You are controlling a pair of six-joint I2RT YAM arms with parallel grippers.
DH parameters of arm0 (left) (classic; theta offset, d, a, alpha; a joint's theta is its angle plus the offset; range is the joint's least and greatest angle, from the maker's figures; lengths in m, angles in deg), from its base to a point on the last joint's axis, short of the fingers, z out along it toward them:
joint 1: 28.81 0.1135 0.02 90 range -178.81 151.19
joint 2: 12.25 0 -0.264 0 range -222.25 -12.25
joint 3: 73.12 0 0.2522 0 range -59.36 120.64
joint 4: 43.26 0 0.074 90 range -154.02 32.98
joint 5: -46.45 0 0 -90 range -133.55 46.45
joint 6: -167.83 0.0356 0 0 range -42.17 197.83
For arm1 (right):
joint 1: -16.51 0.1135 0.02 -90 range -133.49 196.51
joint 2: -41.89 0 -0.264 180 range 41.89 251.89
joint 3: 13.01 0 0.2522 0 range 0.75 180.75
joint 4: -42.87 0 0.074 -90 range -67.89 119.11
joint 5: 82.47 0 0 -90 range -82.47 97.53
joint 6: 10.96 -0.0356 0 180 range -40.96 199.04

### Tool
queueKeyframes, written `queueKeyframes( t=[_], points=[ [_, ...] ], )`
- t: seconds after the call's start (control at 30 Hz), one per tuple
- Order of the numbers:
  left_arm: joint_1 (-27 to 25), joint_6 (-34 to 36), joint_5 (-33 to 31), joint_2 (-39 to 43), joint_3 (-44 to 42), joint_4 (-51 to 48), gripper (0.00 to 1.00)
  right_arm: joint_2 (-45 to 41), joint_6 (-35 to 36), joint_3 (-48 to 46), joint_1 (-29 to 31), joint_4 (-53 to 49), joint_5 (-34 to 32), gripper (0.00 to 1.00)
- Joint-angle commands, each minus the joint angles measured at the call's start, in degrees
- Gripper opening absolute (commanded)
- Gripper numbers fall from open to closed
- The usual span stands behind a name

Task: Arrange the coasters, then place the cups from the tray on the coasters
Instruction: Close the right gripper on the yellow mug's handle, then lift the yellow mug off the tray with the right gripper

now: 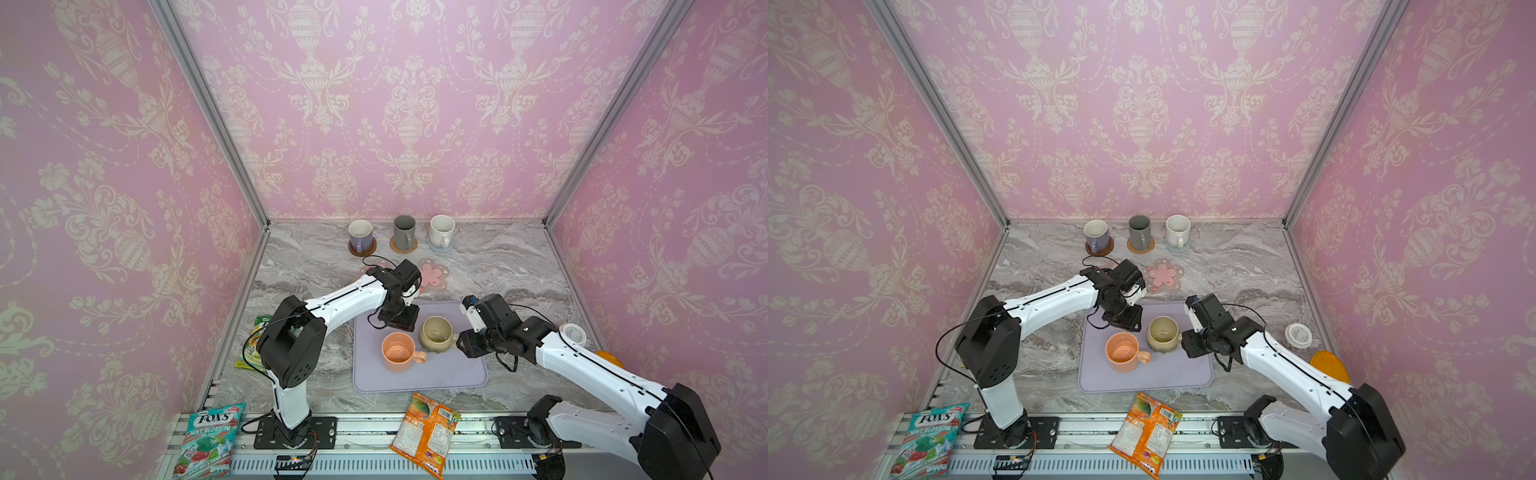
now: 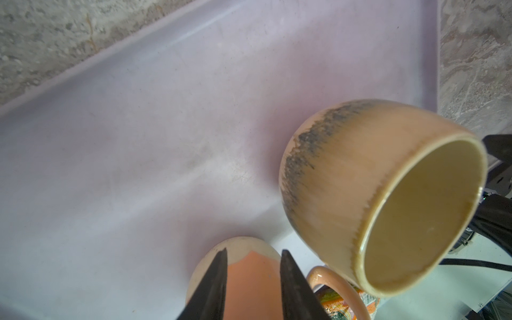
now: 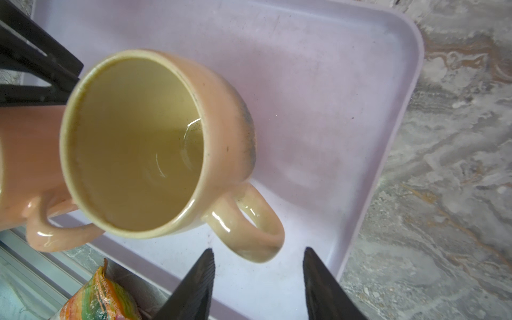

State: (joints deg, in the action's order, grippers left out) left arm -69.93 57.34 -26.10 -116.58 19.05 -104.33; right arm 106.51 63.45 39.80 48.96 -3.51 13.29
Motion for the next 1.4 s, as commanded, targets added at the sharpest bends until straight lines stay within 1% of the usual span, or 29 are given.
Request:
queueKeyframes(
  t=[0.0, 0.23, 0.33, 0.43, 0.53, 0.6, 0.73, 0.9, 1.03, 1.13, 1.27, 1.37],
  points=[
    [-0.5, -0.4, -1.6, 2.2, -0.8, -0.7, 0.35, 2.3, 4.8, 2.0, 0.4, 0.2, 2.1, 0.54],
    [-0.5, -0.3, -1.9, 2.5, -1.0, -0.8, 0.35, 6.0, 9.4, 4.6, 1.1, 2.3, 4.2, 0.53],
    [-0.5, -0.5, -1.9, 2.5, -1.1, -1.0, 0.35, 7.4, 10.9, 5.7, 1.6, 1.4, 5.3, 0.5],
    [-0.5, -0.5, -2.1, 2.5, -1.2, -1.0, 0.35, 8.0, 11.1, 6.2, 3.1, -0.7, 4.2, 0.47],
    [-0.5, -0.5, -2.0, 2.4, -1.2, -0.9, 0.35, 7.0, 10.2, 5.2, 4.7, -1.0, 4.1, 0.43],
    [-0.5, -0.6, -2.0, 2.2, -1.2, -0.9, 0.35, 6.0, 9.4, 4.4, 5.6, -0.4, 4.7, 0.43],
    [-0.5, -0.7, -1.9, 2.1, -1.2, -0.7, 0.35, 4.9, 8.1, 3.1, 6.1, 0.6, 4.0, 0.4],
    [-0.5, -0.8, -2.1, 2.4, -1.5, -0.6, 0.35, 6.9, 7.3, 2.9, 6.5, 1.2, 2.5, 0.33],
    [-0.5, -0.8, -2.2, 2.6, -2.0, -0.6, 0.35, 9.5, 7.0, 4.3, 7.1, 0.9, 0.5, 0.31],
    [-0.5, -0.6, -2.4, 2.7, -2.2, -0.7, 0.35, 10.6, 6.7, 5.1, 7.3, 1.4, 0.4, 0.29],
    [-0.5, -0.5, -2.7, 2.7, -2.2, -0.8, 0.35, 11.4, 5.3, 5.5, 7.4, 2.3, -0.9, 0.22],
    [-0.5, -0.4, -2.7, 2.6, -2.2, -0.8, 0.35, 11.3, 4.1, 5.3, 7.6, 3.3, -1.1, 0.12]
  ],
)
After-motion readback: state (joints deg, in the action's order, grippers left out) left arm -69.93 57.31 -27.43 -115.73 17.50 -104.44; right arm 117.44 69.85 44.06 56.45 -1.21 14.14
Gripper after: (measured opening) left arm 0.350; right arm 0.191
